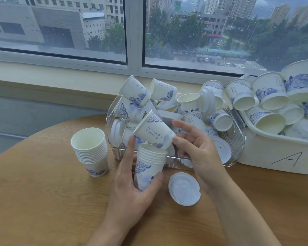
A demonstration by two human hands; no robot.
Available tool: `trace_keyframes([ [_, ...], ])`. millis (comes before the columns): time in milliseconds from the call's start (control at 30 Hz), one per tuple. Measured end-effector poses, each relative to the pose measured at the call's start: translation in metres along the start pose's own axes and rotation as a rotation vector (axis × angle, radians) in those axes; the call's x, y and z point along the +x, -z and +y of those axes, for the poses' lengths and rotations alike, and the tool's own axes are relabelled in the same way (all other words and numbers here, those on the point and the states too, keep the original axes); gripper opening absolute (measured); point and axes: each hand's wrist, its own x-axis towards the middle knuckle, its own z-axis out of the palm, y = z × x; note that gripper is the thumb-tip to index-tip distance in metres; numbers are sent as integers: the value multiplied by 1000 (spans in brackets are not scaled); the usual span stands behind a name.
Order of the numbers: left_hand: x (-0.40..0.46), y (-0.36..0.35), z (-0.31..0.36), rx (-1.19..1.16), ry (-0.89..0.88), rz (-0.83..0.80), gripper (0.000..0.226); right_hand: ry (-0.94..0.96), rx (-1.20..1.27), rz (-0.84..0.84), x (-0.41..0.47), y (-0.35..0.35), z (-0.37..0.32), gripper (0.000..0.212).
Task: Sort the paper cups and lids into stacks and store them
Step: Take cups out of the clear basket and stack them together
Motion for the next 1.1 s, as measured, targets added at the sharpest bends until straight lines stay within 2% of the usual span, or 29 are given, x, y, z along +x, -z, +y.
trace_keyframes([
  [67,-1,-1,2,16,-11,-37,109,-22,-12,-46,-1,-1,-1,38],
  [167,1,-1,0,4,10,-53,109,-20,-97,-104,-2,0,2,28],
  [333,2,-1,-2,-15,18,-43,104,38,-169,-55,0,0,5,17],
  [467,1,-2,-4,2,-1,-55,98,44,-184,-7,2,2,8,22],
  [567,1,-2,-4,-6,7,-46,98,39,-186,-68,4,8,10,49],
  [633,1,-2,-3,-10,9,-46,98,40,-183,-135,5,11,10,56],
  [733,1,-1,-3,4,1,-38,96,54,-205,-149,6,12,11,49],
  [867,2,-1,-3,-19,18,-22,97,104,-319,-129,6,9,17,29],
  [1100,1,-1,-1,-32,25,28,95,116,-371,-144,5,8,18,23],
])
